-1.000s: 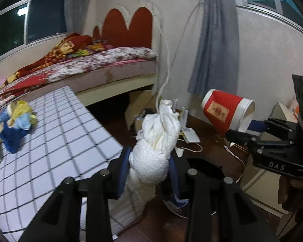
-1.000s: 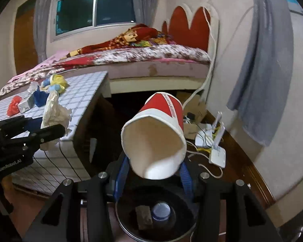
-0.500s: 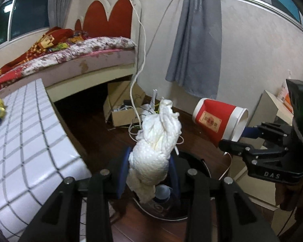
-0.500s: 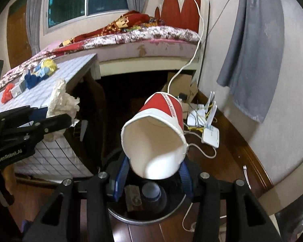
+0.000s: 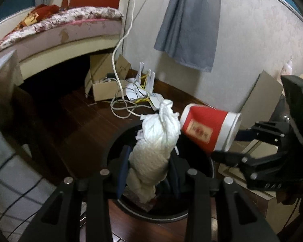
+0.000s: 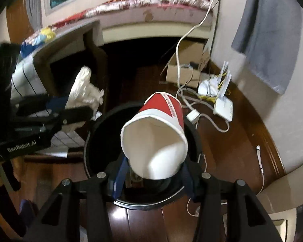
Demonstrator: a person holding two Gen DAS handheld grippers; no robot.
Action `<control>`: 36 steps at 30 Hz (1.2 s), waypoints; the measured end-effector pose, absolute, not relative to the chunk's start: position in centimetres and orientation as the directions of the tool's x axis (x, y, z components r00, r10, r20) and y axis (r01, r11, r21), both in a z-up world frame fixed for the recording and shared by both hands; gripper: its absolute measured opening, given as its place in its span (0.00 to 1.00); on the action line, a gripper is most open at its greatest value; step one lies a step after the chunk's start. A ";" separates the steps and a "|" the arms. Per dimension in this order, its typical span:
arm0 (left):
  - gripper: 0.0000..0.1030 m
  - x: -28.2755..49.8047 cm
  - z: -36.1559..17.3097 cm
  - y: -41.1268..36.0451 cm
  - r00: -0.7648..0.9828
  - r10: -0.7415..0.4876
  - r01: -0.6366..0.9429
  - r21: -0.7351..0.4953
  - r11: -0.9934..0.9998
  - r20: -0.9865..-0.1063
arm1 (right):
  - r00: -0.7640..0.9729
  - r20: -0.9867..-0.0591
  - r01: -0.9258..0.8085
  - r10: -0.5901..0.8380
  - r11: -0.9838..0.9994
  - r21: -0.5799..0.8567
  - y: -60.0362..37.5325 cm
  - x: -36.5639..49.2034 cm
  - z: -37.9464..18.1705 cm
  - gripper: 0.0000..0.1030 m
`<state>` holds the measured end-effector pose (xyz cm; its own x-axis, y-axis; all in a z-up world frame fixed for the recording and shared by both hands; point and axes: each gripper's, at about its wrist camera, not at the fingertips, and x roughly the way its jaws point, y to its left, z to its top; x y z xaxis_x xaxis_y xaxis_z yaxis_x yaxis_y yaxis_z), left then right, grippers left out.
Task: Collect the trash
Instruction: 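Open both tools to drop the paper cup and tissue into the bin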
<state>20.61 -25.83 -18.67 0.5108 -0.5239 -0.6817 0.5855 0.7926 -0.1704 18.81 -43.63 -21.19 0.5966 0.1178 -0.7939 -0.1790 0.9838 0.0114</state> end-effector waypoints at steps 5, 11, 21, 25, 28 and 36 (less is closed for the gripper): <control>0.80 21.7 -20.6 -26.4 0.479 -0.488 0.557 -0.177 0.812 -0.730 | 0.560 -0.829 -0.142 0.006 0.986 -0.089 -43.9 20.0 -24.2 0.94; 0.96 21.6 -21.2 -25.6 0.511 -0.430 0.513 -0.137 0.847 -0.745 | 0.512 -0.858 -0.059 -0.040 0.995 -0.082 -46.0 20.4 -25.4 0.96; 0.99 21.0 -20.5 -25.4 0.541 -0.402 0.493 -0.109 0.863 -0.739 | 0.559 -0.827 -0.027 -0.056 0.996 -0.086 -45.0 20.7 -23.2 0.99; 0.99 21.1 -20.0 -25.2 0.547 -0.401 0.482 -0.116 0.869 -0.734 | 0.580 -0.813 -0.041 -0.043 0.996 -0.081 -44.2 20.2 -22.1 0.99; 0.99 20.7 -19.0 -25.1 0.564 -0.401 0.487 -0.101 0.868 -0.722 | 0.595 -0.803 -0.047 -0.040 0.995 -0.084 -43.7 19.9 -21.2 0.99; 0.99 19.4 -16.2 -23.4 0.604 -0.389 0.463 -0.091 0.882 -0.696 | 0.639 -0.768 -0.033 -0.037 0.997 -0.075 -43.2 18.6 -18.4 0.99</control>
<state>19.38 -23.41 -16.19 0.6035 -0.3890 -0.6960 0.4632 0.8816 -0.0910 18.57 -43.17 -18.36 0.6389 -0.0368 -0.7684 -0.0328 0.9966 -0.0749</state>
